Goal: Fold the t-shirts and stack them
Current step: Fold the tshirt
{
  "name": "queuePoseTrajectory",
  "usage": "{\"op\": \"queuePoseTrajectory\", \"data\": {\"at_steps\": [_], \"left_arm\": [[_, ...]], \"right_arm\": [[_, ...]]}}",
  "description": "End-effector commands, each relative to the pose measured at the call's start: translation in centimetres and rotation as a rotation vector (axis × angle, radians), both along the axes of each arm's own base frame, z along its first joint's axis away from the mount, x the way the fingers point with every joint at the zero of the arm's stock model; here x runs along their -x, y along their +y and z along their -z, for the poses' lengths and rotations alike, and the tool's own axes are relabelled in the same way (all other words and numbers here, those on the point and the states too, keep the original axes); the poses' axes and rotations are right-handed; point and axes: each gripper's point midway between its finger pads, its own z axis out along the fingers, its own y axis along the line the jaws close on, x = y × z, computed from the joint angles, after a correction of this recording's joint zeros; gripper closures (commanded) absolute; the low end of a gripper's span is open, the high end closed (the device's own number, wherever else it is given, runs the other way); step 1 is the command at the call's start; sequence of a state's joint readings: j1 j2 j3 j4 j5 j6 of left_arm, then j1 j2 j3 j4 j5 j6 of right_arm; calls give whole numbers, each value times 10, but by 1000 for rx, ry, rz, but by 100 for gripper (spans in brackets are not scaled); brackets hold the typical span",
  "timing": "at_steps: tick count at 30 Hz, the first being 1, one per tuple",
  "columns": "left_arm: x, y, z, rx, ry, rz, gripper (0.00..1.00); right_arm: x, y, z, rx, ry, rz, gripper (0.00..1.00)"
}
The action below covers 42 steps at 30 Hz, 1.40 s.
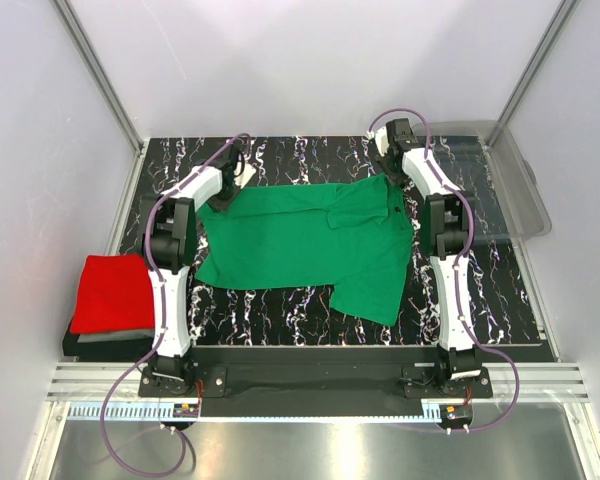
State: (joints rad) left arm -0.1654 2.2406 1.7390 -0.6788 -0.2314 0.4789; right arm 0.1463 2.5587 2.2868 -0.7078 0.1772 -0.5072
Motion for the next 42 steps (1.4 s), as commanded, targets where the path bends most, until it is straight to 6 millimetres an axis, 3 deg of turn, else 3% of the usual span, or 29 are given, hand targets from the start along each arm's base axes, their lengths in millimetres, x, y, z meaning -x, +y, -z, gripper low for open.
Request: {"op": "queuePoseTrajectory", "data": {"at_steps": [1,8,11,12,13,14,15,16,19,21,25,28,32,42], "left_arm": [[-15,3,4,-14,-26,-4,100],[-31,3,-3,-13,-62,-6,100],[-35,-4,-28,17,-113,-4,100],[-35,-7,-38,28,-129,1,100],[-33,-11,-61,42,-170,8,100],[-32,-14,-71,56,-189,10,100],[-31,-16,-79,74,-202,16,100],[-27,-17,-93,82,-224,21,100],[-23,-17,-99,84,-229,25,100],[-23,-15,-93,71,-216,28,100],[-25,-15,-69,63,-170,27,100],[-24,-16,-57,67,-146,24,100],[-22,-15,-48,61,-126,16,100],[-22,-5,-38,32,-106,10,100]], "right_arm": [[-2,-7,11,54,15,16,54],[-9,-6,7,56,-12,21,55],[-17,-4,-21,48,-70,25,54],[-19,-3,-44,37,-108,25,54],[-19,-1,-56,28,-128,23,54],[-18,-1,-68,21,-143,21,54],[-18,2,-93,-4,-185,20,54],[-17,4,-103,-19,-198,19,55],[-7,21,-126,-142,-214,-4,59],[3,37,-121,-234,-164,-25,60],[17,62,-94,-350,-40,-83,69],[23,67,-78,-371,10,-91,77],[26,68,-55,-372,63,-89,77],[17,65,-40,-356,64,-82,71]]}}
